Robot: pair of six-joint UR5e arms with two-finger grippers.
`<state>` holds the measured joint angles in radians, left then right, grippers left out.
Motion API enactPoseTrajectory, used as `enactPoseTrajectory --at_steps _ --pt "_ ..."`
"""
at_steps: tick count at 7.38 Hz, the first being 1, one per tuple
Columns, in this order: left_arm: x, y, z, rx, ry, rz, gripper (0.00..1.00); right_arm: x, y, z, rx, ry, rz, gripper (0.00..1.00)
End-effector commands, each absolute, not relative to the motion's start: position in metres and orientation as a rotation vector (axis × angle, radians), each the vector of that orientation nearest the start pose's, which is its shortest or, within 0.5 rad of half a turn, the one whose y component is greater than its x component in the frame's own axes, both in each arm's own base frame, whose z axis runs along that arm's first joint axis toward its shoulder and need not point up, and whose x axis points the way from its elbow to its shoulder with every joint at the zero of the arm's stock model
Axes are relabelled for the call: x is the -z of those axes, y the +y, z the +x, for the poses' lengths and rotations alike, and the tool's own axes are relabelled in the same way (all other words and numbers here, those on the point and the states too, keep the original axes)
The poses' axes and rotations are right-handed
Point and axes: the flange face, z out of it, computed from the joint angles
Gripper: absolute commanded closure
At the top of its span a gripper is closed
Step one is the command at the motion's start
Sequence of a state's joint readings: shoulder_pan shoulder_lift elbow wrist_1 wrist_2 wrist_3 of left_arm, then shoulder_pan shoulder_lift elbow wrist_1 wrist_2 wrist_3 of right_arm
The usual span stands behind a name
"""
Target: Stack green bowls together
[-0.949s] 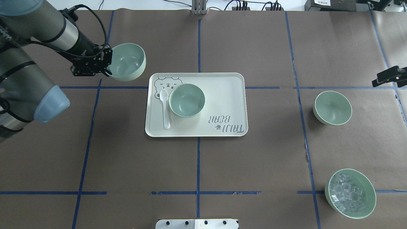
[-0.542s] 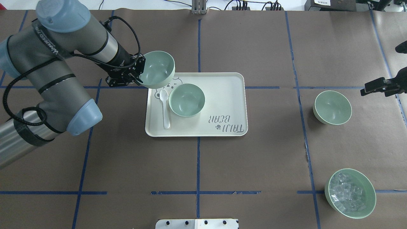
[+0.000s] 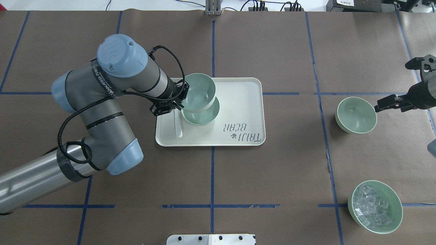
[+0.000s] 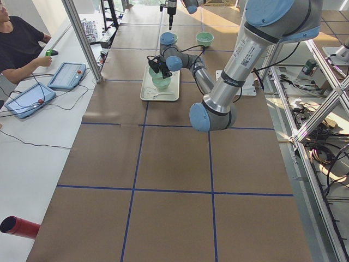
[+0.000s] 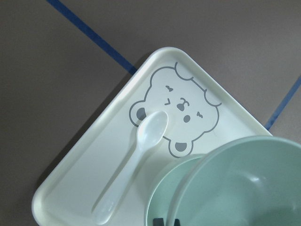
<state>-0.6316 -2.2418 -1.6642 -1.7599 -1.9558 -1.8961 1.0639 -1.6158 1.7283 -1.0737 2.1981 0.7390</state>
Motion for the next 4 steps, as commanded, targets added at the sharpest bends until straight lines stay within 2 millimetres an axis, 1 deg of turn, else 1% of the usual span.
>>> enactPoseTrajectory --at_steps 1,3,4 --pt "-0.2 -0.481 0.534 0.712 0.958 -0.189 1.0 -0.553 -0.471 -0.178 -0.024 -0.836 0.119 0.0" --pt "-0.213 -0.483 0.532 0.716 0.938 -0.164 1.0 -0.553 -0.471 -0.179 -0.023 -0.838 0.117 0.0" --pt "-0.217 -0.487 0.521 0.697 0.94 -0.145 1.0 -0.553 -0.471 -0.179 -0.022 -0.84 0.117 0.0"
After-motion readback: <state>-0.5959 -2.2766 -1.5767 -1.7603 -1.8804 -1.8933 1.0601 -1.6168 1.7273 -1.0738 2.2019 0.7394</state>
